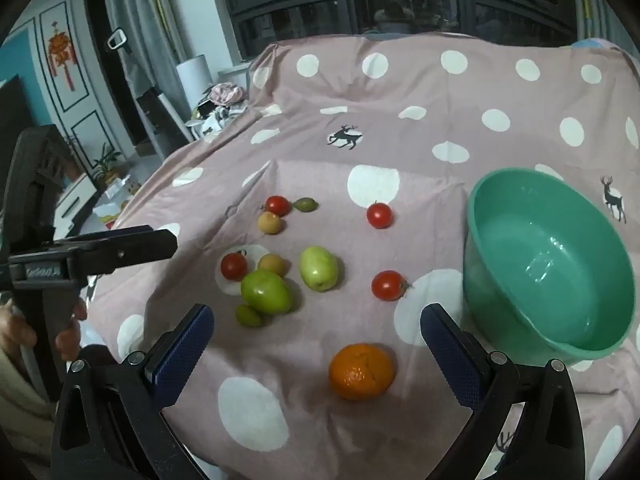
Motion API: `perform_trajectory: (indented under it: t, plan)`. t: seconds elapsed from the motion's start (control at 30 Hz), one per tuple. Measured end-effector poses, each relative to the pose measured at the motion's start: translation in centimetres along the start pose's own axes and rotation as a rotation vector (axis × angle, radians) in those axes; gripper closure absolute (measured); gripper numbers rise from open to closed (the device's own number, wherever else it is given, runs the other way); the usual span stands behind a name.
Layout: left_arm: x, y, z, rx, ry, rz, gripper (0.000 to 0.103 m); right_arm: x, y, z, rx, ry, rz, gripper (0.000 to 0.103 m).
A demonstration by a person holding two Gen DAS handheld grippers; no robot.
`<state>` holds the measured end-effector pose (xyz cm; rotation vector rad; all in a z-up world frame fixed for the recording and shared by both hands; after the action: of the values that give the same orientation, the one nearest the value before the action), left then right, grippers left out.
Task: Organize fruits
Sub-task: 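Move the right gripper toward the large green fruit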
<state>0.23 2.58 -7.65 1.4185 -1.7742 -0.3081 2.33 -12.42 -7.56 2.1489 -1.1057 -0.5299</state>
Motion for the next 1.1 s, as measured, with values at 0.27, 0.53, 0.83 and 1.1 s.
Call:
perform_trajectory:
  t: [0.27,0.53,0.83,1.1]
  plan:
    - [1.4,0.3,1.3,-0.006,-0.082,0.094,0.002,0.6,0.6,1.4,-0.004,0.017,-0.065,0.0]
    - [3.5,-1.3,2.4,-0.057,-0.145,0.141,0.003,1.3,-0.7,3.5,-0.062,0.0,-0.065,0.0]
    - [2.9,-2.9,2.6,-0.08,-0.12,0.11,0.012,0.8,-1.6,2.6,-0.001,0.014,-0.077,0.008]
    - [2.9,-4.4,2.7,-0.117,-0.138,0.063,0.02,1.0,-2.1,0.6,0.023,-0.001,-0.087,0.011]
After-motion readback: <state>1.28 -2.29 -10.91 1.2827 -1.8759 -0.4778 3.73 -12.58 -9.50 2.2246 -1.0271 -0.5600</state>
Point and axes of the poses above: each gripper's, at about its wrist camera, not at the fingertips, and y roughly against the way its jaws point, x to its right, z to its underside, the point moved 10 cm from there along -y, roughly the way its jaws point, and after that the axes turned 8 degrees about z, right-handed, at the moved point
